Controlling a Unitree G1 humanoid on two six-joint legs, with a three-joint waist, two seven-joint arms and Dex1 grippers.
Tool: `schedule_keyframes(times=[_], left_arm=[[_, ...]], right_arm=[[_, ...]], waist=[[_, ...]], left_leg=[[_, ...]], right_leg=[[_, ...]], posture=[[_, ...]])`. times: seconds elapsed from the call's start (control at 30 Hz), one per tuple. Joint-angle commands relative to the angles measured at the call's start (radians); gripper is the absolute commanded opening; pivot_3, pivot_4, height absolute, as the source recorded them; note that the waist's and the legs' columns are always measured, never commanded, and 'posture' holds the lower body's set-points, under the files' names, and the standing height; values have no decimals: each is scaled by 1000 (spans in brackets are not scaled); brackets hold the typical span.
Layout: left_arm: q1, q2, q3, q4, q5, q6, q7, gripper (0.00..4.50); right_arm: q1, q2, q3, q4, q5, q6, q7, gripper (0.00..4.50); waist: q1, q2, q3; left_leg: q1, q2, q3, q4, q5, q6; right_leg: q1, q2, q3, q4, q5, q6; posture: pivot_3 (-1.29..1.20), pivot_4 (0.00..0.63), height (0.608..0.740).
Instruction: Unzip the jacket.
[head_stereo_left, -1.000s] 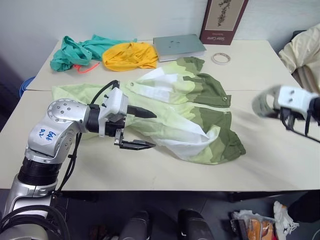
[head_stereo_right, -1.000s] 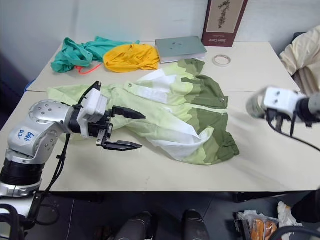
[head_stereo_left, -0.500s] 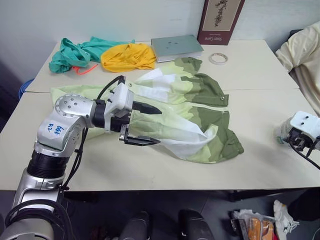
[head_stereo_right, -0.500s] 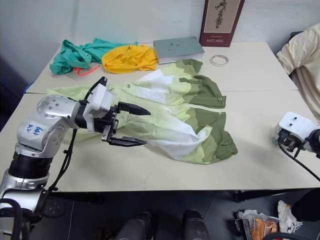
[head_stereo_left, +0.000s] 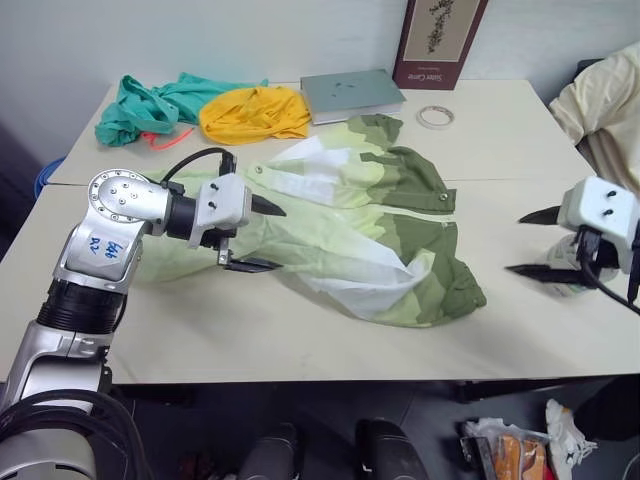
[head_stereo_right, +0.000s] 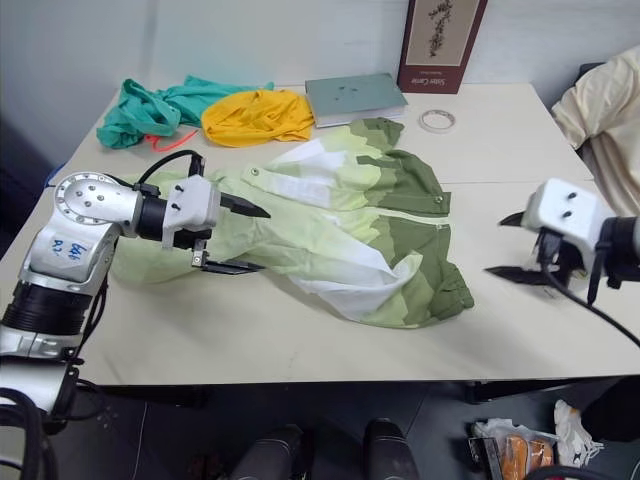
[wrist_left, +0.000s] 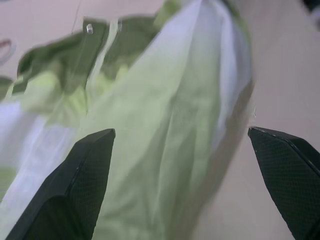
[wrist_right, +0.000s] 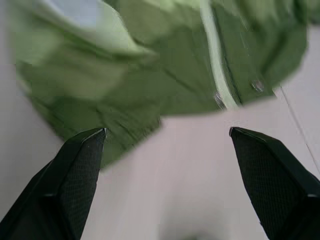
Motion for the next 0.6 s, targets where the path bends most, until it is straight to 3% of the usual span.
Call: schedule_keyframes(times=[0.03, 0.33, 0.4, 0.43, 0.6], left_arm=[[-52, -16, -37, 104, 95, -175, -9, 4500], [-102, -138, -61, 278, 198, -338, 85, 4500], [-104, -153, -56, 293, 205, -356, 100, 4101], [-101, -156, -54, 290, 204, -358, 98, 3943], [-79, -139, -47, 281, 205, -374, 84, 2375]], right_arm=[[14, 45, 62, -146, 33, 20, -29, 4115], [-141, 244, 307, 67, -180, -107, -196, 4115], [-169, 290, 335, 113, -200, -119, -212, 4152], [-176, 307, 342, 128, -205, -123, -217, 3957], [-169, 327, 353, 138, -209, -143, -203, 2497]], waist=[[11, -1, 0], [16, -3, 1], [14, -3, 1], [14, -2, 1], [14, -2, 1]], left_leg=[[0, -1, 0, 1, 0, 0], [-10, -3, -3, 13, -1, 3], [-11, -3, -3, 13, -1, 3], [-11, -3, -3, 13, -1, 3], [-13, -4, -3, 14, -1, 3]], right_leg=[[0, -1, 0, 0, 0, 0], [-6, -2, -2, 6, 1, 1], [-7, -2, -3, 7, 1, 1], [-8, -2, -4, 8, 1, 1], [-10, -2, -6, 9, 1, 1]], posture=[[0, 150, 740], [0, 150, 740], [0, 150, 740], [0, 150, 740], [0, 150, 740]])
